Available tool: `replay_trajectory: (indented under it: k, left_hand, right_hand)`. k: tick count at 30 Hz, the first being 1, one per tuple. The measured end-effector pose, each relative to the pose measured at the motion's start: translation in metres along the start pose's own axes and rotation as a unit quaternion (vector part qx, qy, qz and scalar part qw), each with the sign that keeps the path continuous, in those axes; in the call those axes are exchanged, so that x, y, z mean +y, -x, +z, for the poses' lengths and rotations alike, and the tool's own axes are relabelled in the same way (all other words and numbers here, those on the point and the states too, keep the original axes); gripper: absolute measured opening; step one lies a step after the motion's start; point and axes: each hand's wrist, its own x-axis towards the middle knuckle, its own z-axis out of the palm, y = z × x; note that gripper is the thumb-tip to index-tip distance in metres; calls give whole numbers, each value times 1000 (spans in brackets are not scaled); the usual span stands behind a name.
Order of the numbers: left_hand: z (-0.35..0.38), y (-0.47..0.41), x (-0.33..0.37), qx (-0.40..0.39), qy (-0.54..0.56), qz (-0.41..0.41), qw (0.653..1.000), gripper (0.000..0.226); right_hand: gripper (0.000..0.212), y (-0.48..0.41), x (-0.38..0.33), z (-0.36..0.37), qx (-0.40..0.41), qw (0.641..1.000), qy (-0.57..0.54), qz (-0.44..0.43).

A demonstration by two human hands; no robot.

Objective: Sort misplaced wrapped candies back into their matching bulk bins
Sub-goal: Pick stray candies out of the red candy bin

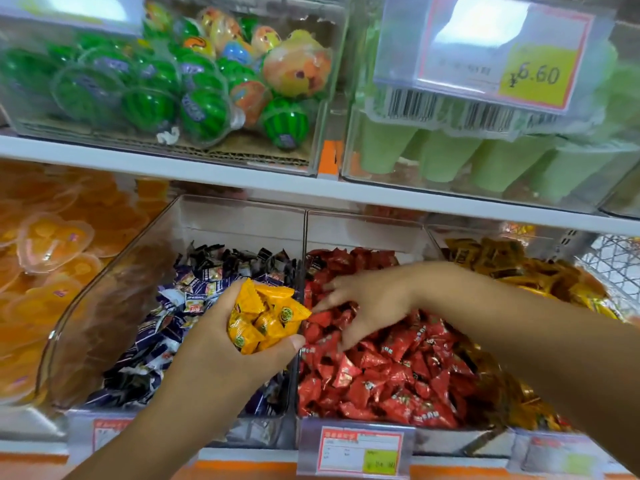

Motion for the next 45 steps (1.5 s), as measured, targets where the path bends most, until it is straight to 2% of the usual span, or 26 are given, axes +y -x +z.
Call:
replay_trajectory:
  k: [1, 2, 4, 6, 9, 11, 15, 17, 19, 21, 23, 24, 25, 28, 29, 30, 31, 32, 33, 35, 39, 45]
  left_hand:
    - [1, 0, 0, 3, 3, 2, 1000, 83]
    - [2, 1, 0, 7, 3, 3, 1000, 74]
    - [4, 2, 1, 11, 3, 8, 1000, 52]
    - [4, 2, 3, 7, 5, 4, 1000, 42]
    - [3, 2, 5, -8, 7, 13, 1000, 30]
    - [2, 2, 4, -7, 13, 14, 1000, 34]
    - [2, 1, -1, 11, 16, 12, 1000, 51]
    - [2, 0, -1, 2, 15, 19, 1000, 40]
    - [2, 0, 1, -3, 16, 31, 999, 36]
    - [3, 1, 2, -2, 19, 39, 999, 38]
    - [3, 1, 2, -2, 22, 41, 999, 40]
    - [3, 1, 2, 1, 22, 42, 999, 39]
    - [3, 1, 1, 0, 21, 41, 999, 37]
    - [2, 1, 1, 1, 20, 39, 999, 35]
    - [2, 1, 1, -3, 19, 43, 999, 34]
    - [2, 2, 3, -5, 18, 49, 999, 34]
    - [3, 2, 4, -9, 15, 55, 998, 37]
    - [3, 2, 6, -6, 14, 56, 998, 41]
    - [3, 2, 6, -4, 12, 54, 998, 42]
    - [3, 2, 5, 2, 20, 45, 999, 39]
    - [4, 5, 8, 5, 27, 47, 999, 42]
    - [5, 9, 12, 4, 21, 54, 998, 41]
  right_hand:
    - [61, 5, 4, -6, 2, 1000, -10, 6]
    - [50, 8, 9, -12, 38, 999, -31, 2]
    - [30, 5, 16, -21, 184, 978, -94, 10]
    - [27, -17, 19, -20, 289, 948, -128, 34]
    - [34, -64, 18, -7, 257, 960, -97, 51]
    - [38, -81, 18, 1, 234, 966, -85, 74]
    - [20, -76, 25, 5, 304, 942, -130, 61]
    - [15, -63, 31, 3, 324, 929, -175, 50]
    - [13, -47, 32, -3, 364, 903, -226, 36]
    - [15, -29, 22, -15, 426, 855, -296, 14]
    - [24, -13, 5, -31, 409, 816, -408, -33]
    - [30, -8, -3, -37, 375, 823, -425, -42]
    - [37, -6, -7, -41, 348, 848, -399, -34]
    - [31, -4, -5, -45, 323, 915, -240, 1]
    - [29, -2, -3, -44, 290, 940, -178, 10]
    - [30, 0, -3, -38, 222, 966, -128, 11]
    - [42, -2, -4, -28, 135, 986, -95, 9]
    - [57, -5, -7, -16, 55, 996, -72, 12]
    - [69, -10, -10, -2, 9, 998, -52, 19]
    - [80, -21, -12, 19, 17, 999, -21, 34]
    - [85, -42, 1, 27, 72, 992, 80, 61]
    - [68, -49, -4, 30, 106, 987, 105, 63]
